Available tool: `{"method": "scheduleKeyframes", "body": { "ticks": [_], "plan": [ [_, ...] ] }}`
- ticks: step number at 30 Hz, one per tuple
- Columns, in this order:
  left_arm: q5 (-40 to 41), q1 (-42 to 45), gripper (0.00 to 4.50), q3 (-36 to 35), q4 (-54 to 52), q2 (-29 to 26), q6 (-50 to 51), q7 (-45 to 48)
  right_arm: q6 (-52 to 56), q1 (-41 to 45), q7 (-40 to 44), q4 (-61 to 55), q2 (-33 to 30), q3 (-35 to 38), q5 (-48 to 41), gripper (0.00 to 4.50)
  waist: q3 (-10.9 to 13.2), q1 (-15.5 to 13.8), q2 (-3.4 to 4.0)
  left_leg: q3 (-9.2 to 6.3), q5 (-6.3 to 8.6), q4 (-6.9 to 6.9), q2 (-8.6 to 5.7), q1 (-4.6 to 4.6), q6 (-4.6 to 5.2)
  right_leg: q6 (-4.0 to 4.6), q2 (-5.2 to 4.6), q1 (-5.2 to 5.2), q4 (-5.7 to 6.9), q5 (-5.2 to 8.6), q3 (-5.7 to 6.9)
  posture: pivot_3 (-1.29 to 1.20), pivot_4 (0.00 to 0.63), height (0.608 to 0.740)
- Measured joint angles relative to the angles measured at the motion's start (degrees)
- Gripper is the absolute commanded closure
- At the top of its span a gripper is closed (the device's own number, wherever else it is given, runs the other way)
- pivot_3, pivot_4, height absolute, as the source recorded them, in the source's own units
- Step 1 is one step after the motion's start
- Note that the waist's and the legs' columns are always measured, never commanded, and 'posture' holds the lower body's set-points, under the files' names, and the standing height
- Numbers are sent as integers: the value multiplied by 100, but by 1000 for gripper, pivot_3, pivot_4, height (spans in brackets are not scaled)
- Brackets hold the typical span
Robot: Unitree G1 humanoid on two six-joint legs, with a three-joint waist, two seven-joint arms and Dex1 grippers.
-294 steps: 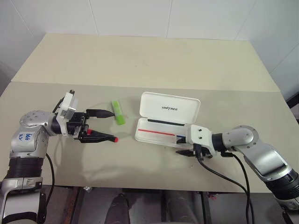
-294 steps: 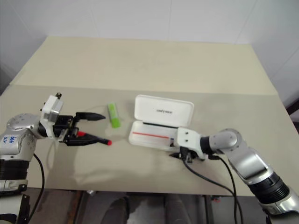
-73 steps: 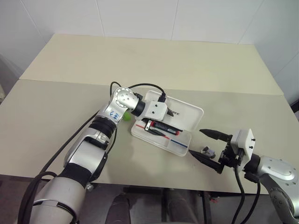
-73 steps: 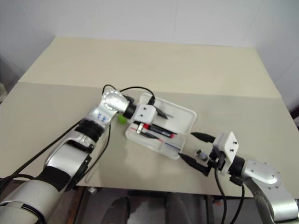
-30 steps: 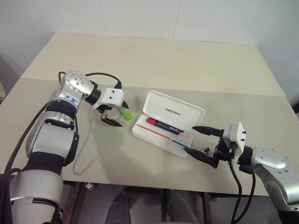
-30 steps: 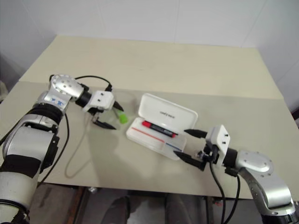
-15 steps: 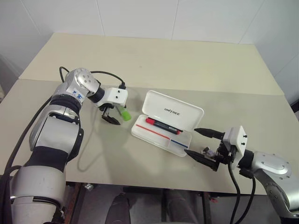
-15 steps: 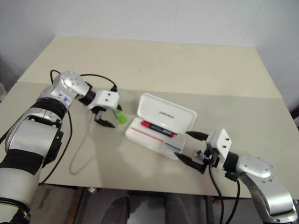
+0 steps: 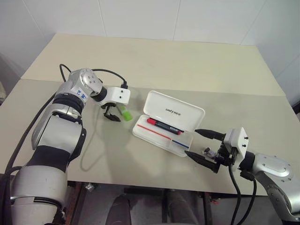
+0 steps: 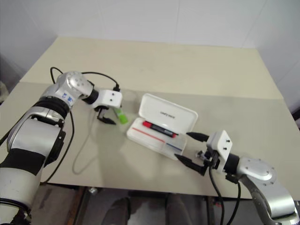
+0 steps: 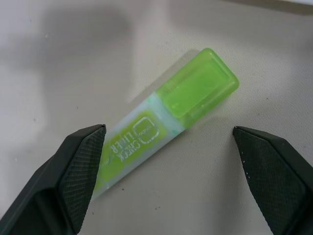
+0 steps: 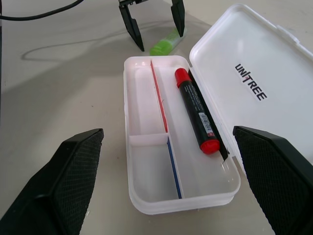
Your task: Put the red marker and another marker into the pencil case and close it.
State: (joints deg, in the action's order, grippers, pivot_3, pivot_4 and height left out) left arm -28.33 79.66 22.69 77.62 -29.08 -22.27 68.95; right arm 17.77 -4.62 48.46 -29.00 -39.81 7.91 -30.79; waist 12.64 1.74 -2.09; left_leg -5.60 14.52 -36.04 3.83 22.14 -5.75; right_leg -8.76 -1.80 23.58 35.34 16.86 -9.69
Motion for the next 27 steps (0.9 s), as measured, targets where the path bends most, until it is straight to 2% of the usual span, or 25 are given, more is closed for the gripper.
{"method": "scheduleKeyframes", "body": {
  "ticks": [17, 20, 27],
  "plan": [
    [50, -9, 41, -359, 91, 122, 322, 332, 0, 40, -57, 0, 1, -3, 20, 0, 0, -19, 1, -1, 1, 10, 0, 0, 0, -23, 0, 0, 0, -8, 2, 0, 150, 740],
    [76, -17, 611, -390, 120, 138, 316, 376, 0, 44, -58, 3, 1, -3, 42, 0, 0, -13, 1, -1, 1, 11, 0, 0, 0, -22, 0, 0, 0, -8, 2, 0, 150, 740],
    [62, -80, 2956, -402, 141, 163, 284, 283, -1, 99, -56, 13, 2, -3, 61, 0, 0, -14, 0, 0, -2, -4, 0, -1, -4, 12, 0, -6, -4, -6, 0, 0, 150, 740]
  ]
}}
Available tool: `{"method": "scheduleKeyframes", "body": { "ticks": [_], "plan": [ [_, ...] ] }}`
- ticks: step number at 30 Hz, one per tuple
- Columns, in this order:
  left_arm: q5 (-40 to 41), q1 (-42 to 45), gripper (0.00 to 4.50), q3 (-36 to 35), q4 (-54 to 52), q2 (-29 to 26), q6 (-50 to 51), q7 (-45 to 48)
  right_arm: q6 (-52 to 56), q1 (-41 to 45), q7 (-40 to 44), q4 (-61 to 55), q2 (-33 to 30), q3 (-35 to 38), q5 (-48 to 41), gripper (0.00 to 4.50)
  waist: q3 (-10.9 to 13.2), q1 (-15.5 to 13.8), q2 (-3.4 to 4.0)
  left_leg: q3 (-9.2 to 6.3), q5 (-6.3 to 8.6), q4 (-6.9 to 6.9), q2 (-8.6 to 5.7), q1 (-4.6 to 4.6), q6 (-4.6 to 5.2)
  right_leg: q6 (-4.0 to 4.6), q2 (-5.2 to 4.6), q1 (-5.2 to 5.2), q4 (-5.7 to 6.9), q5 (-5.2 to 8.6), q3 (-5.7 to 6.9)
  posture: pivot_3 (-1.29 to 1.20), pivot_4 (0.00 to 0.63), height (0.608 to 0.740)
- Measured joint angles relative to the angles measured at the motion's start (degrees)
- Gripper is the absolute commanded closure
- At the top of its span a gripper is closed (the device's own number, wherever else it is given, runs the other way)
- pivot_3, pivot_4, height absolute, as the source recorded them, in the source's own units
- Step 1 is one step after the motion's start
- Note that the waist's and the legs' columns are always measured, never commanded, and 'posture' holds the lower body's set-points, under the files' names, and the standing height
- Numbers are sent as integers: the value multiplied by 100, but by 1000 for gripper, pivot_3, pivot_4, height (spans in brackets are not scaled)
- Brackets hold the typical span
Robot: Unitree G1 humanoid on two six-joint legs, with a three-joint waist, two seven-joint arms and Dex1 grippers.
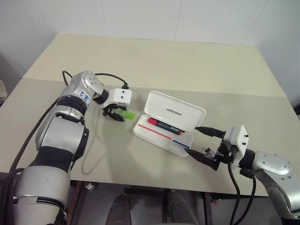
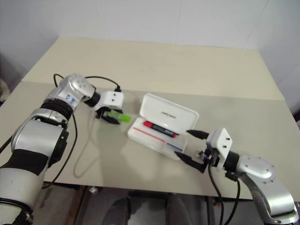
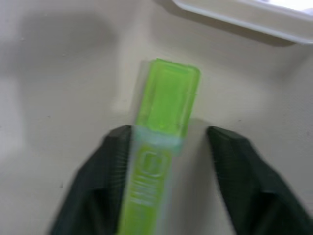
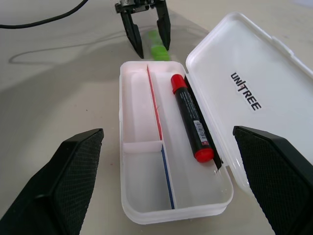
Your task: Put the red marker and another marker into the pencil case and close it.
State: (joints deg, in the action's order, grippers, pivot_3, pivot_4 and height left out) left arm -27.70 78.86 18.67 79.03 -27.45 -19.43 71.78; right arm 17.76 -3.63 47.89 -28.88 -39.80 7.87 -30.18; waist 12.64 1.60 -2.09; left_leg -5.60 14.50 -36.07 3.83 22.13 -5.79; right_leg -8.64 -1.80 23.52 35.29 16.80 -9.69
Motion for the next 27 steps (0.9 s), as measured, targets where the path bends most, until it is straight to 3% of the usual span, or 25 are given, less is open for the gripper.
{"method": "scheduleKeyframes", "body": {
  "ticks": [2, 14, 23, 27],
  "plan": [
    [-9, -7, 3407, 1, 0, -2, 5, -31, 0, -2, 0, 0, 0, 0, 1, 0, 0, 10, 0, 1, -2, -1, 0, 0, -2, 7, 0, 0, -4, -5, -1, 0, 150, 740],
    [67, -11, 3407, -80, 0, -55, -94, 14, 0, -141, -32, -13, 0, 27, 0, 0, 1, 9, -1, 0, -2, 5, 0, 4, -2, 6, 0, 4, -4, -5, -1, 0, 150, 740],
    [1295, -38, 3407, -1166, -201, -295, -287, 1423, -63, -411, 87, -25, -13, 324, -49, 0, 1, 22, -1, 0, 0, 28, 0, 3, 2, -40, 0, 14, 7, -14, 2, 0, 150, 740],
    [1930, -156, 3407, -1379, -489, -491, -272, 1430, -121, -440, 193, -24, -56, 491, -73, 0, 1, 20, 0, -2, 1, 35, 1, -2, 3, -62, 0, 15, 13, -23, 4, 0, 150, 740]
  ]
}}
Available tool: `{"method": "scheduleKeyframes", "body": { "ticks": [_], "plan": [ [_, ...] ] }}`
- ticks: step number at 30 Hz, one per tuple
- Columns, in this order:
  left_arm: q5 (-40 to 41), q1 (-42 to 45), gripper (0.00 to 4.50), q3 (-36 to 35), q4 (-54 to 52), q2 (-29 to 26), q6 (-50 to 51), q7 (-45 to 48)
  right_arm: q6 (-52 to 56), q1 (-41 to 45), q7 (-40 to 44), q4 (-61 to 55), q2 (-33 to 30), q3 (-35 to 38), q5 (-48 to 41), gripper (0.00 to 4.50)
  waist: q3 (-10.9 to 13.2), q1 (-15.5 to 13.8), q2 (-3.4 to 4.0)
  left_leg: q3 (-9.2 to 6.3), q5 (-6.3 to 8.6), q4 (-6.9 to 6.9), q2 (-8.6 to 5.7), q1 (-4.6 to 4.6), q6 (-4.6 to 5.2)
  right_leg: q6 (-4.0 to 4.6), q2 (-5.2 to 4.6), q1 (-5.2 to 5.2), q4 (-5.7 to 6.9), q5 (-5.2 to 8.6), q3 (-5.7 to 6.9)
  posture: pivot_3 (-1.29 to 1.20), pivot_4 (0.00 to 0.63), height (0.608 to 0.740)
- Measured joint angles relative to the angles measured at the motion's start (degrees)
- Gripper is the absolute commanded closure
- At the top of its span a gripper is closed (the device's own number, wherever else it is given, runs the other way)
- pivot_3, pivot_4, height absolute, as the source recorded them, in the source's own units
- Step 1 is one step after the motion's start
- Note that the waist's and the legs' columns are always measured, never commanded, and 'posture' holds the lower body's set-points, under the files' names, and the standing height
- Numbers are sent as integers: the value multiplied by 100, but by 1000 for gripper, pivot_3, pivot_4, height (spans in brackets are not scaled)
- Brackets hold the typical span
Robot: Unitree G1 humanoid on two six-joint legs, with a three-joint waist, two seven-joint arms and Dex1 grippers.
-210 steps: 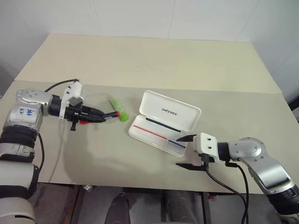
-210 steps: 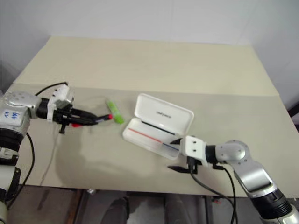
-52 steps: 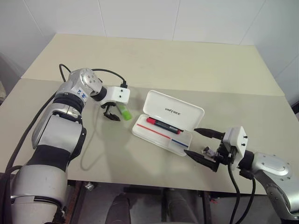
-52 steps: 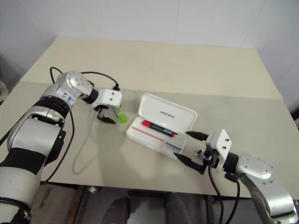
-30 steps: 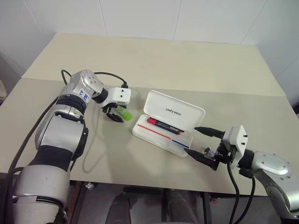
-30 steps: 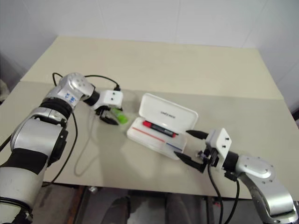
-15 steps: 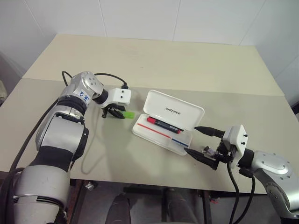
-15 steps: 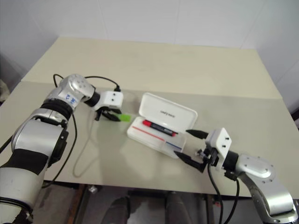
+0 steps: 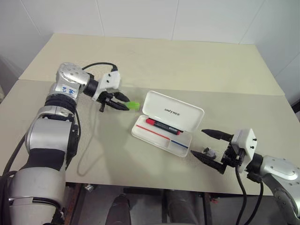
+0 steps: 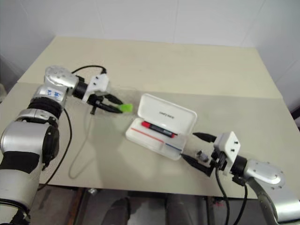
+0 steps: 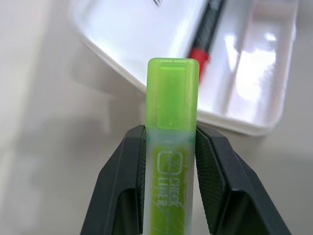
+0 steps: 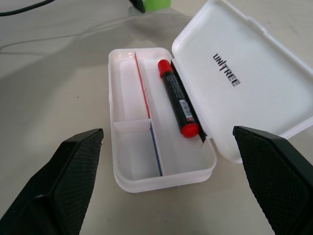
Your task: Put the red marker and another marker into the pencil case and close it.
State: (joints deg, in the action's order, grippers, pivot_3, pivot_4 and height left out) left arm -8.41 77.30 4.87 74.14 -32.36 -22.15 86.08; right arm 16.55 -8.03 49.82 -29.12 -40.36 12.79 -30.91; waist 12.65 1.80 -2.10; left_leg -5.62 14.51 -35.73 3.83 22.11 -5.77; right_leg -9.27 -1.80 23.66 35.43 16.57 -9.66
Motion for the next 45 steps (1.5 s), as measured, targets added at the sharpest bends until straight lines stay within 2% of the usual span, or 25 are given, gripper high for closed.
{"method": "scheduleKeyframes", "body": {
  "ticks": [3, 8, 11, 13, 19, 21, 25, 34, 45],
  "plan": [
    [867, -399, 3407, 245, -728, -196, 273, 1, -1, -10, 37, -1, -2, 21, -6, 0, 0, 4, 1, 0, 0, 1, 1, -2, 0, 0, 0, 0, 5, 1, 0, 0, 150, 740],
    [2428, -1329, 3407, 1224, -2636, -709, 1220, 1, 28, -25, 69, -10, -13, 80, -19, 0, 0, 3, 1, -1, 0, -3, 2, -4, 0, 2, 0, 1, 18, 2, 0, 0, 150, 740],
    [2955, -1572, 3407, 1478, -3944, -961, 1979, 1, 73, 13, 96, -13, -46, 91, -54, 0, 1, -26, 0, -1, 0, -15, 2, -1, 0, 23, 0, -2, 15, 13, 1, 0, 150, 740],
    [2998, -1595, 3407, 1540, -4492, -958, 2397, 1, 94, 87, 117, -12, -55, 90, -59, 0, 0, -30, 1, 0, 0, -24, 1, 0, 0, 44, 0, -6, 11, 24, 0, 0, 150, 740],
    [2854, -1742, 3407, 1867, -5639, -587, 3200, -1, 129, 198, 110, -5, -56, 48, -56, 0, 0, -6, 1, 1, -1, -35, 1, -1, -1, 58, 0, -10, 4, 30, -3, 0, 150, 740],
    [2504, -1726, 3407, 2075, -5865, -539, 3291, -9, 137, 193, 71, -6, -54, 16, -54, 0, 0, 10, 1, 2, -1, -33, 1, -3, -1, 66, 0, -10, 2, 34, -4, 0, 150, 740],
    [1698, -1718, 3407, 2504, -5864, -477, 3230, -15, 139, 41, 13, -10, -41, -17, -49, 0, 0, 16, 0, 3, -1, -34, 1, 1, -1, 73, 0, -7, 1, 38, -5, 0, 150, 740],
    [1249, -1719, 3407, 2496, -5770, 92, 2992, -127, 135, -220, -226, -241, 60, -52, -44, 0, 1, -4, 0, 3, 0, -34, 1, 6, 0, 74, 0, -8, -11, 38, -6, 0, 150, 740],
    [496, -1716, 3407, 2525, -5669, 364, 3021, -473, 127, -297, -371, -295, 86, -120, -38, 0, 1, -3, 0, 3, 0, -33, 1, 4, 0, 77, 0, -9, -11, 39, -7, 0, 150, 740]
  ]
}}
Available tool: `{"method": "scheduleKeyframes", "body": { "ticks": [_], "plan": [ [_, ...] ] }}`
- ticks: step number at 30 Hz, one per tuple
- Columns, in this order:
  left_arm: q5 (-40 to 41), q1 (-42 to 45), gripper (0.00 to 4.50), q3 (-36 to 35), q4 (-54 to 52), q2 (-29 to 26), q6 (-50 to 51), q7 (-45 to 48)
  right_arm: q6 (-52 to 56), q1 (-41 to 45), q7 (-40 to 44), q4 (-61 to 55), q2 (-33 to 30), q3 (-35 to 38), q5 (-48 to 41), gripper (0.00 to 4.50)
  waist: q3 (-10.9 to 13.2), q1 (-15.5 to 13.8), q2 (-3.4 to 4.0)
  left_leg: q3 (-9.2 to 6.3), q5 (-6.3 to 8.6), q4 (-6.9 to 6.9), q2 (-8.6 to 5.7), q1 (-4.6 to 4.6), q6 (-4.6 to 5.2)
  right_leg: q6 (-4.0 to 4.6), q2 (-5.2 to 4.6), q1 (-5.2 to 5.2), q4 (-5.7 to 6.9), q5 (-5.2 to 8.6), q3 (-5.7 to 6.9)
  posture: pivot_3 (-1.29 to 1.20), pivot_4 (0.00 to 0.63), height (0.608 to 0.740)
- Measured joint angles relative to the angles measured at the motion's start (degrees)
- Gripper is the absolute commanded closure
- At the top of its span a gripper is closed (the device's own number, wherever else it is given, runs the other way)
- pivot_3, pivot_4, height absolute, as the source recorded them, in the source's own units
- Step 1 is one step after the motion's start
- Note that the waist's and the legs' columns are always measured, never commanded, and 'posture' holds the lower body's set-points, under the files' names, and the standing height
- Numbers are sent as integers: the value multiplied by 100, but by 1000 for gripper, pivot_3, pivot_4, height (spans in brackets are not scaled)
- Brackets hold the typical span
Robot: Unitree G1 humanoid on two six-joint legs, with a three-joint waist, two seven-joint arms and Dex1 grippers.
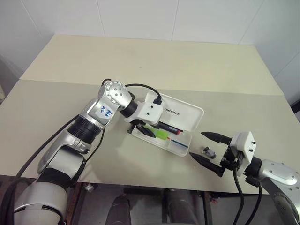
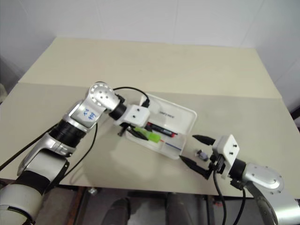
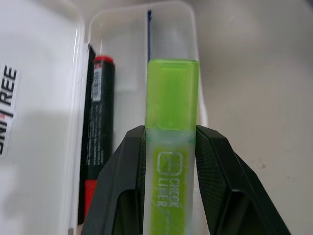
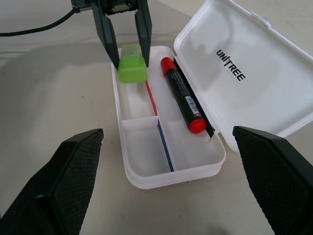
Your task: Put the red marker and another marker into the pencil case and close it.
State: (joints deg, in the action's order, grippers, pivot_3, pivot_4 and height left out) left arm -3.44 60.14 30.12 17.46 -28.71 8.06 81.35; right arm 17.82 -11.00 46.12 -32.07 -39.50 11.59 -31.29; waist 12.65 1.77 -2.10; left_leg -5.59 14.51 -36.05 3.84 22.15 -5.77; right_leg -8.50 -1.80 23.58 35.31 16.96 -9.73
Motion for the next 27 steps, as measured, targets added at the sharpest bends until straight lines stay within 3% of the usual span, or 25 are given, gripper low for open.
{"method": "scheduleKeyframes", "body": {
  "ticks": [16, 26, 27],
  "plan": [
    [-309, 28, 3407, 0, -83, 285, 216, -86, 0, -99, -66, -65, 0, 2, 0, 0, 0, 0, 0, 0, 0, -1, 0, 0, 0, 0, 0, 0, 0, 0, 0, 0, 150, 740],
    [-365, 28, 50, 25, -183, 312, 402, 30, -3, -86, -75, -66, 0, 2, 22, 0, 0, 4, 0, 0, 0, 0, 0, 0, 0, 1, 0, 0, -1, 0, 0, 0, 150, 740],
    [-374, 28, 50, 25, -182, 307, 402, 30, -3, -87, -75, -66, 0, 2, 40, 0, 0, 3, 0, 0, 0, 0, 0, 0, 0, 1, 0, 0, -1, 0, 0, 0, 150, 740]
  ]
}}
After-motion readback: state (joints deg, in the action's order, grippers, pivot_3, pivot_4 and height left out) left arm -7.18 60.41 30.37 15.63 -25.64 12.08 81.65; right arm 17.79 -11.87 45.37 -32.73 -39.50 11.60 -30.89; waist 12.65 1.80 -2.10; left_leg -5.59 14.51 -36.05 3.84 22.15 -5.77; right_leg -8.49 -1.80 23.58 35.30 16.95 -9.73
